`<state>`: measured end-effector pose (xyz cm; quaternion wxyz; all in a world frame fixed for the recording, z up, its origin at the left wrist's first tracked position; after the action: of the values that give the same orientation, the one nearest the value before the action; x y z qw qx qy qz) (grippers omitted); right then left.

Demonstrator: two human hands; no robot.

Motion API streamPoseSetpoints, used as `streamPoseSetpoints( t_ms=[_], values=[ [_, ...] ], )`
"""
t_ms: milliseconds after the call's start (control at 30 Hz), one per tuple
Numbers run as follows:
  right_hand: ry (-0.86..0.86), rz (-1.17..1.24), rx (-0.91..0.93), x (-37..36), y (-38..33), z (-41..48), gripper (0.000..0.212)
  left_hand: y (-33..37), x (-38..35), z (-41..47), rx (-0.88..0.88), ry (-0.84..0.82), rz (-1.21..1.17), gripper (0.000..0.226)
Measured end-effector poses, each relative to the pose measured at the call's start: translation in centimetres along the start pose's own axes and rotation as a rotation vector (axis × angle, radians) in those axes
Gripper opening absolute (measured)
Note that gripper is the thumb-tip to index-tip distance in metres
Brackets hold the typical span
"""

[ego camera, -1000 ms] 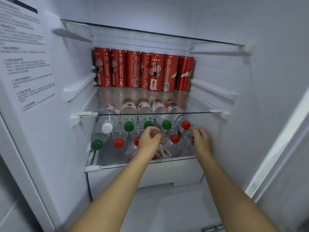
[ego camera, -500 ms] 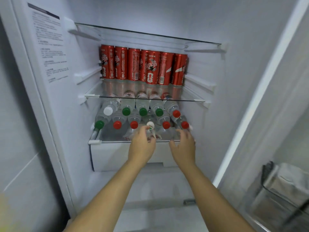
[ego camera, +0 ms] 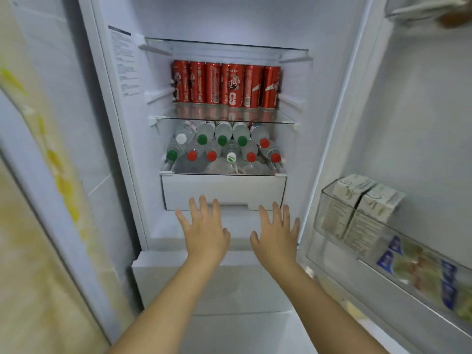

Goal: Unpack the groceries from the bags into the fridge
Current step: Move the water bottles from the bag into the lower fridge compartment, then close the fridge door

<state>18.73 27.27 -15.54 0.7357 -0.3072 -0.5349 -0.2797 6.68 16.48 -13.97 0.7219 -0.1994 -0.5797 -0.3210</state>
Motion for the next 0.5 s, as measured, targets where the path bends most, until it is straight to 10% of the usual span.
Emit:
streamPoseSetpoints(
  t_ms=[500],
  values=[
    [0.093,-0.040,-0.007,2.9,1.2,-14.6,0.064,0.0,1.3,-13.1,-0.190,-0.037,-0.069,0.070]
  ],
)
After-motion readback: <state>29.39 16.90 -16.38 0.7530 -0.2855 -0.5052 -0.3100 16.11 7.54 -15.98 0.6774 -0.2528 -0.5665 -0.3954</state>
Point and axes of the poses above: each hand's wrist, its own z-axis towards the middle knuckle, its own x-axis out of the back of the hand, y = z × x, the point moved 9 cm from there along z, towards the middle knuckle, and after that the axes turned 2 degrees about -y, right-handed, at the moved point
